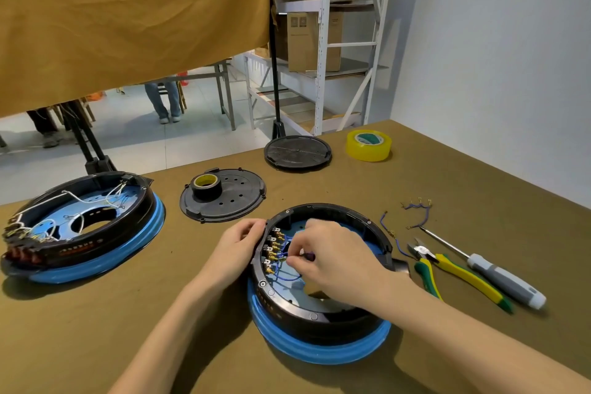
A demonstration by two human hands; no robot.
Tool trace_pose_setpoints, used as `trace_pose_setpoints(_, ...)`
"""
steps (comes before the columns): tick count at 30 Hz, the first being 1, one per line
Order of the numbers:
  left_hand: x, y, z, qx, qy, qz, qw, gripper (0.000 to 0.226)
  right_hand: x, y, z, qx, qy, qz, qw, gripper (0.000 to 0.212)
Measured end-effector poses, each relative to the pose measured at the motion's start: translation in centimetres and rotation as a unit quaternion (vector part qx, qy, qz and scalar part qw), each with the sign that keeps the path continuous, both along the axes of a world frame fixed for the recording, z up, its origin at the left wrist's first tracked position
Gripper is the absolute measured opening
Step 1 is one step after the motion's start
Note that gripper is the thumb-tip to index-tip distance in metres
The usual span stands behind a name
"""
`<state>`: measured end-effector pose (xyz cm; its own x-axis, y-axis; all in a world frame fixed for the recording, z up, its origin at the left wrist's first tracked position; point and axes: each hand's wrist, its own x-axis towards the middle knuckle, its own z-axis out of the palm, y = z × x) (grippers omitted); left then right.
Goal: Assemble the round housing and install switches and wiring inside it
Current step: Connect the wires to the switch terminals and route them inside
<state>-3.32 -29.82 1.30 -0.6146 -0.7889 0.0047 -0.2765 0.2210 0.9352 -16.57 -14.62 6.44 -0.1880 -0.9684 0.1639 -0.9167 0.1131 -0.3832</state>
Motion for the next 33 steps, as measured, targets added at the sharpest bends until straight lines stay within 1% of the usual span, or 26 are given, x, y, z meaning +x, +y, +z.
trace_pose_setpoints(2, -0.3, 0.3, -0.8, 0.057, 0.039, 0.015, 0.997, 0.026, 0.2, -0.2, -0.1, -0.003, 0.026, 0.009, 1.000, 0.016)
trace_pose_setpoints(3, -0.3, 0.4, -1.0, 0.071, 0.057, 0.021, 0.996, 0.026, 0.3, -0.2, -0.3, -0.002, 0.033, 0.016, 0.999, 0.017)
trace_pose_setpoints(6, -0.4, 0.6, -1.3, 0.084, 0.083, 0.034, 0.992, 0.024, 0.6, -0.3, -0.9, -0.003, 0.056, 0.024, 0.998, 0.020)
trace_pose_setpoints(11, -0.6, 0.6, -1.4, 0.090, 0.092, 0.037, 0.991, 0.027, 1.0, -0.5, -1.5, -0.016, 0.088, 0.020, 0.996, 0.027)
trace_pose_setpoints(21, -0.5, 0.7, -1.4, 0.093, 0.085, 0.029, 0.992, 0.032, 1.1, -0.6, -2.0, -0.040, 0.116, 0.026, 0.992, 0.030)
trace_pose_setpoints(33, -0.7, 0.7, -1.7, 0.090, 0.087, 0.028, 0.992, 0.030, 1.3, -0.6, -2.0, -0.053, 0.106, 0.028, 0.993, 0.029)
